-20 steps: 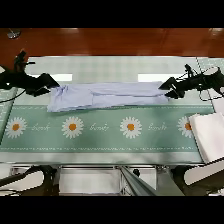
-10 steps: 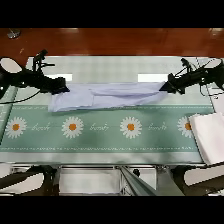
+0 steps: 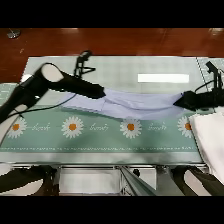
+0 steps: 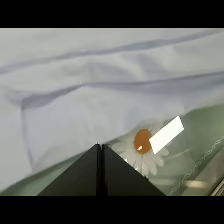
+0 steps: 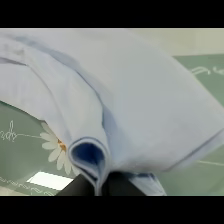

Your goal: Fold the shirts.

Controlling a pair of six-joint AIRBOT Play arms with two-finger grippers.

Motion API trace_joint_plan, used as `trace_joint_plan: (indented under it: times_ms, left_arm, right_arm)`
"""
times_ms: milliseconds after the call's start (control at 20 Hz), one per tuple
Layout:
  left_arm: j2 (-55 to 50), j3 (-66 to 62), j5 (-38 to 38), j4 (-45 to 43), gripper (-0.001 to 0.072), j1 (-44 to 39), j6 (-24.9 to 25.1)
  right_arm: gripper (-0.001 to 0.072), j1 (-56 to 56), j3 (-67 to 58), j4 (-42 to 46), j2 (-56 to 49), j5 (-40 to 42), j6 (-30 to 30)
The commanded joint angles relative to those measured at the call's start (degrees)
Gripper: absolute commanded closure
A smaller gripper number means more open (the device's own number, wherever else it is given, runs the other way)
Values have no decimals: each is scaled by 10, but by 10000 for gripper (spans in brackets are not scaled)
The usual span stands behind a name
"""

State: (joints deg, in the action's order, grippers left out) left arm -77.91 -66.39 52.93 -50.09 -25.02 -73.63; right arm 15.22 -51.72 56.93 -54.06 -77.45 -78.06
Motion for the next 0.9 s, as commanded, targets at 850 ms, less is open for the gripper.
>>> trace_joint_plan:
  times_ms: [850]
  left_arm:
    - [-313, -277, 21, 8, 686, -236, -131]
  right_arm:
    - [691, 1, 88, -27, 211, -33, -68]
